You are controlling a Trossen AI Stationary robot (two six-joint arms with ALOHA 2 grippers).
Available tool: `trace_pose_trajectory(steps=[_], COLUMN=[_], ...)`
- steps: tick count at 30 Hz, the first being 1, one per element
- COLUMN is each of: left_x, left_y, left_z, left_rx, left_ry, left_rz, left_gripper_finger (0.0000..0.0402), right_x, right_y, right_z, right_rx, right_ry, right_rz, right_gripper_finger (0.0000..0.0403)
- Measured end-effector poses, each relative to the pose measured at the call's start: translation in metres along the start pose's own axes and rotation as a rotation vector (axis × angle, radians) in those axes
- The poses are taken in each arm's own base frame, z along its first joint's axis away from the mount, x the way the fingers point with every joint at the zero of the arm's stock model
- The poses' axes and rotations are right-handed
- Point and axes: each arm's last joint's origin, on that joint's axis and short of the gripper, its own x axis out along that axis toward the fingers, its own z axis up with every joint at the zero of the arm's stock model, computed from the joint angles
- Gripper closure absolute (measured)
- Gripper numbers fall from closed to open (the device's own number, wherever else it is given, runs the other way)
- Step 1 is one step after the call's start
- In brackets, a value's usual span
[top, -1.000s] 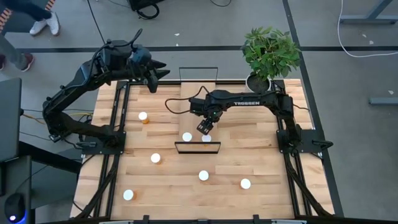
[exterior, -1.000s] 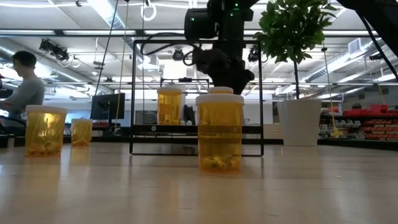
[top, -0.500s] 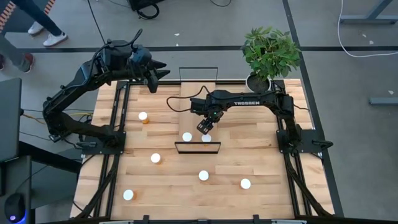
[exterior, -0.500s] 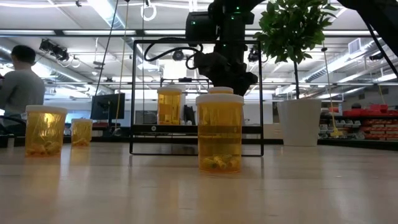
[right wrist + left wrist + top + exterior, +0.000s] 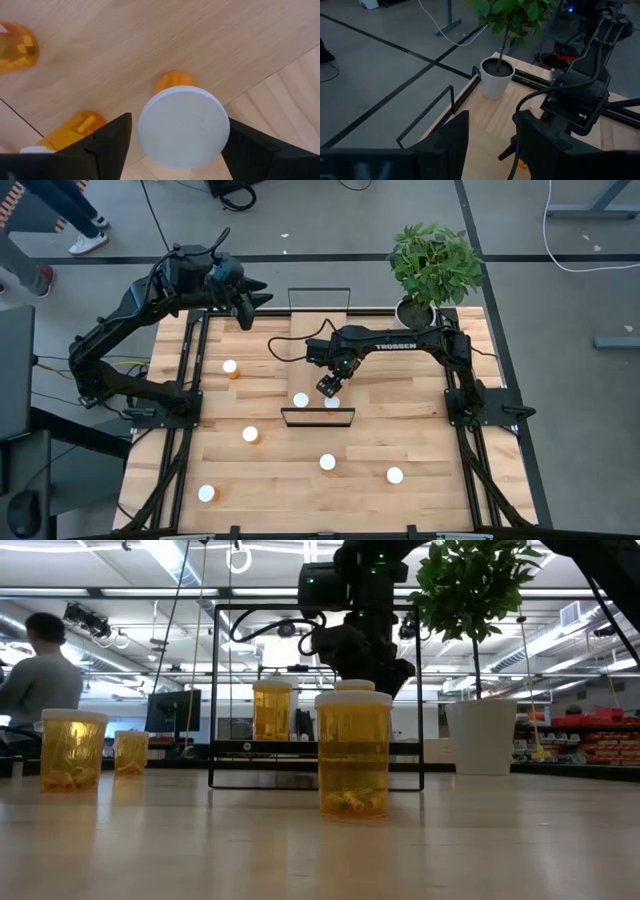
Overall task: Pick and place medicine bottles onto shelf by color
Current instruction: Put the orange pill bottle on the shelf aligned with the other orange pill bottles
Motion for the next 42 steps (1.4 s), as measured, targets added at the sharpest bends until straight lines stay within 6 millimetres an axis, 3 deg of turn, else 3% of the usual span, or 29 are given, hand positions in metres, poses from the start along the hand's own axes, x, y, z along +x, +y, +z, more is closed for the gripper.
trace_pose_trajectory(steps=[31, 38, 42], left_x=[0.000, 0.000, 0.003], left_y=[0.000, 0.000, 0.004], left_z=[0.000, -0.001, -0.009], left_rx=[-0.001, -0.001, -0.031], left_ry=[0.000, 0.013, 0.088], left_rz=[0.000, 0.001, 0.088], left_gripper_finger=[0.0230, 0.0230, 0.0230], right_x=[-0.003, -0.019, -0.031], right_y=[0.002, 0.005, 0.003], right_z=[0.004, 0.011, 0.015], right_rx=[-0.077, -0.078, -0.050], right_ry=[-0.039, -0.093, -0.110], right_rz=[0.026, 0.054, 0.062], right_gripper_finger=[0.0116, 0.0116, 0.0116])
